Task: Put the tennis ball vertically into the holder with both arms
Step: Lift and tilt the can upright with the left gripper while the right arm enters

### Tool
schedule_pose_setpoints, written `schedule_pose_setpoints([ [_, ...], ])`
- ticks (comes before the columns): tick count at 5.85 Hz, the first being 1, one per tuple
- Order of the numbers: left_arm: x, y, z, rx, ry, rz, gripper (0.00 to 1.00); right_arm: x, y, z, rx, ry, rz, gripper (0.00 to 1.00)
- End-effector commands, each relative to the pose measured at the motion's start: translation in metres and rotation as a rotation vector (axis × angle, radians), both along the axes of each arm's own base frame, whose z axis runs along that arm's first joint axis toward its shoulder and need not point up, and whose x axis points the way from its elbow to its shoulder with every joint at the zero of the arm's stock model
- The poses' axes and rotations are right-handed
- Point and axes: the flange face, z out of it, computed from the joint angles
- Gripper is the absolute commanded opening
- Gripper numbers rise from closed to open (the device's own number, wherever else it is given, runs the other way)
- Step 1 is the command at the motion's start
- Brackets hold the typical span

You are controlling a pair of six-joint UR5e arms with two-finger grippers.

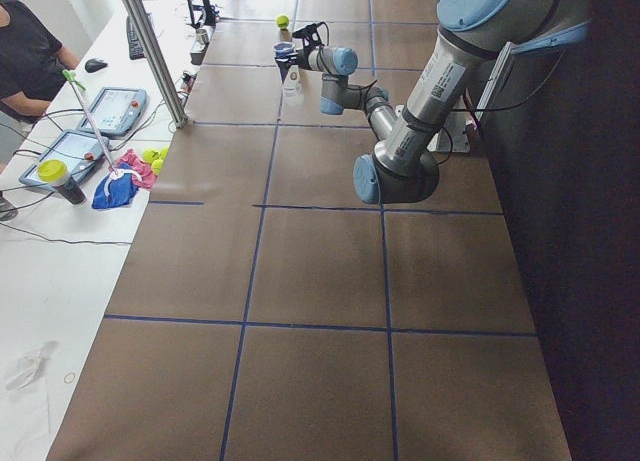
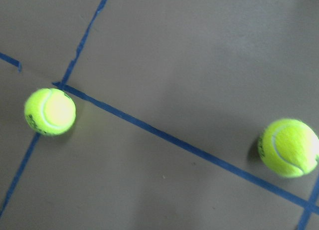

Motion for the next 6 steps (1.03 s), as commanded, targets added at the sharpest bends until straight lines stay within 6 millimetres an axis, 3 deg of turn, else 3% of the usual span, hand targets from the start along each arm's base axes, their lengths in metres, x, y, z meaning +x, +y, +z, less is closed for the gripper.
schedule_pose_setpoints([
  [1,0.028,0.026,0.037,-0.008,0.105,-0.054,0.71,-0.068,-0.036,-0.057,-0.060,-0.027,0.017,0.99],
  [2,0.029,0.031,0.044,0.003,0.150,-0.055,0.71,-0.091,-0.049,-0.081,-0.083,0.006,0.077,0.99],
  [3,0.036,0.032,0.056,-0.010,0.151,-0.081,0.72,-0.113,-0.053,-0.087,-0.097,0.045,0.111,0.99],
  [4,0.038,0.034,0.068,-0.014,0.138,-0.080,0.72,-0.134,-0.059,-0.106,-0.083,0.057,0.124,0.99],
  [5,0.037,0.036,0.073,-0.009,0.142,-0.080,0.72,-0.155,-0.059,-0.105,-0.067,0.099,0.130,0.99],
  [6,0.040,0.039,0.075,-0.009,0.135,-0.074,0.73,-0.162,-0.059,-0.105,-0.064,0.108,0.126,0.99],
])
